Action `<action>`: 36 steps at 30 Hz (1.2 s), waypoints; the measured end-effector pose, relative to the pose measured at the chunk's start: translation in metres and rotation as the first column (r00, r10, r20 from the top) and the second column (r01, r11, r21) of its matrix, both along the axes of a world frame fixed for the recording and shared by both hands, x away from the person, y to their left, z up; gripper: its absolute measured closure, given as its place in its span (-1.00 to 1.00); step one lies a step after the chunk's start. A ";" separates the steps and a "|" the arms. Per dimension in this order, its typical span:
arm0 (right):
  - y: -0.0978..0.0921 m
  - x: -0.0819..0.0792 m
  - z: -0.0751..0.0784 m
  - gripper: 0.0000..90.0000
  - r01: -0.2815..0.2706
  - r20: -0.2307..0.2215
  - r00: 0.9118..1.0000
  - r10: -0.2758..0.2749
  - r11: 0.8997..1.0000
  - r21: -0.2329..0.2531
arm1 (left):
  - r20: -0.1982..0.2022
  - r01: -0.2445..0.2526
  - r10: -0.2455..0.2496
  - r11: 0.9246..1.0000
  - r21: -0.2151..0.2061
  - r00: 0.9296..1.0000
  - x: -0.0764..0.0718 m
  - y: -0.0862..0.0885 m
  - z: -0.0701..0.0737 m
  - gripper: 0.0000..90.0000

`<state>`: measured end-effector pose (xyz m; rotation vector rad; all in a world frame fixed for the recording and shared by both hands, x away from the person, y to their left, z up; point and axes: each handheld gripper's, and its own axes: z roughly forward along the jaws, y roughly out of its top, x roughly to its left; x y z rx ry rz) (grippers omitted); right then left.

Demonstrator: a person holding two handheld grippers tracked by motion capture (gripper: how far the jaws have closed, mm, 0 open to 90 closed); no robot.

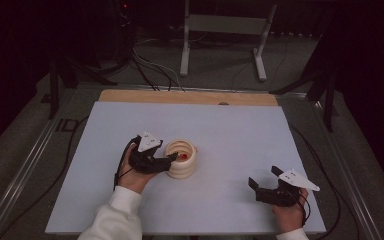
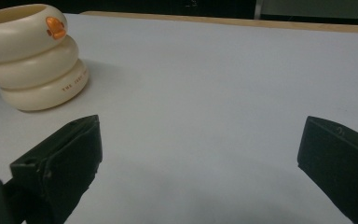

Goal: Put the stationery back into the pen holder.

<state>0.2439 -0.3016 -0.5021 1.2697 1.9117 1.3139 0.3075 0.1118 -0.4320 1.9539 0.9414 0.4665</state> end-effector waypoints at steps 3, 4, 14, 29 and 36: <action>0.000 0.000 0.000 -1.00 0.000 0.000 1.000 0.000 1.000 0.000 | 0.011 -0.024 0.024 1.000 -0.020 1.000 0.000 0.005 0.002 -0.59; 0.000 0.000 0.000 -1.00 0.001 0.000 1.000 -0.001 1.000 0.000 | 0.015 -0.032 0.033 0.999 -0.027 0.999 0.000 0.007 0.002 -0.65; 0.000 0.000 0.000 -1.00 0.002 0.000 1.000 -0.002 1.000 0.001 | 0.064 -0.066 0.071 0.995 -0.078 0.995 -0.002 0.026 0.006 -0.97; -0.001 -0.001 0.000 -1.00 0.002 0.001 1.000 -0.002 1.000 0.002 | 0.166 -0.165 0.181 0.981 -0.102 0.970 -0.014 0.072 0.008 -0.98; 0.000 -0.001 0.000 -1.00 -0.001 0.004 1.000 0.001 1.000 -0.001 | 0.163 -0.221 0.238 0.968 -0.116 0.957 -0.020 0.096 0.001 -0.98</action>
